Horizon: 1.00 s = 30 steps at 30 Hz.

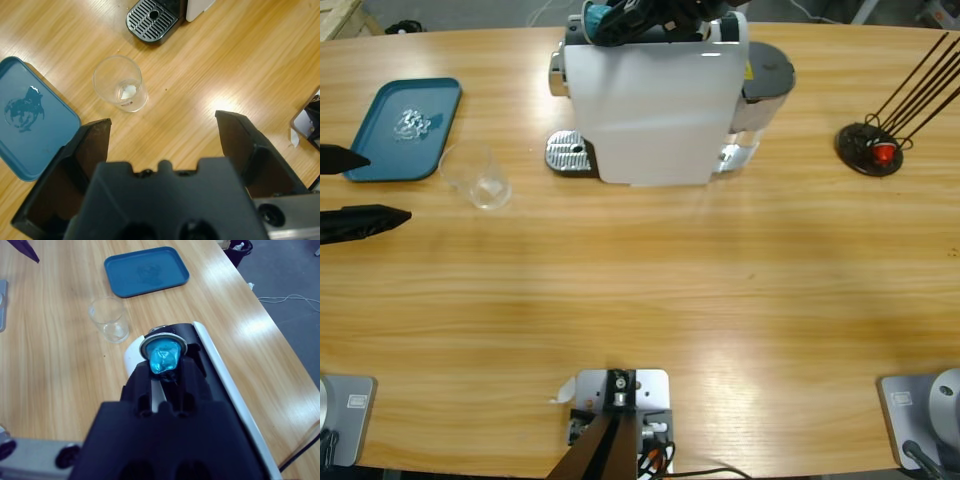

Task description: Pour coffee

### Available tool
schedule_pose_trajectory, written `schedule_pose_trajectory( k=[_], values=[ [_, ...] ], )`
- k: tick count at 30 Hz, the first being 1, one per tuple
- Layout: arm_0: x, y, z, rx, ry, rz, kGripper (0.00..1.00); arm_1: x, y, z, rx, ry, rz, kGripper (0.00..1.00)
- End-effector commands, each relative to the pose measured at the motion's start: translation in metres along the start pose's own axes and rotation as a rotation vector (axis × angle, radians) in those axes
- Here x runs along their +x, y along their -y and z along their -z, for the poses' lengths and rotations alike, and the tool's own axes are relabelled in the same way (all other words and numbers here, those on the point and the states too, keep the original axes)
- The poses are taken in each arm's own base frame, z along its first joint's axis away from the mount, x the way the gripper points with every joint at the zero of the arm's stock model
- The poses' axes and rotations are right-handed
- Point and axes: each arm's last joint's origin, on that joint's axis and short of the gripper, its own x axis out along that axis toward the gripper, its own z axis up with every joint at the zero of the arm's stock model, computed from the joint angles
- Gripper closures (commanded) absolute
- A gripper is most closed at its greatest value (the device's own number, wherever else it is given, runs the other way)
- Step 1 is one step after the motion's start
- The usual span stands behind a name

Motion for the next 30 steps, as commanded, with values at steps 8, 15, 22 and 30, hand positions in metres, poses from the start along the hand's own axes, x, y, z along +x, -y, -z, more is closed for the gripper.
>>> schedule_pose_trajectory(
  k=[8,15,22,30],
  values=[
    [-0.001,0.004,0.023,0.001,-0.011,0.015,0.096,0.037,0.025,0.018,0.057,-0.065,-0.014,0.722],
    [0.003,0.004,0.021,0.001,-0.020,0.016,0.096,0.025,0.021,0.013,0.043,-0.053,-0.012,0.728],
    [0.004,0.003,0.020,-0.007,-0.018,0.017,0.096,-0.020,0.015,-0.014,-0.007,-0.012,0.163,0.018],
    [0.004,0.003,0.018,-0.016,-0.012,0.017,0.096,-0.040,0.003,-0.029,-0.033,0.030,0.193,0.009]
  ],
)
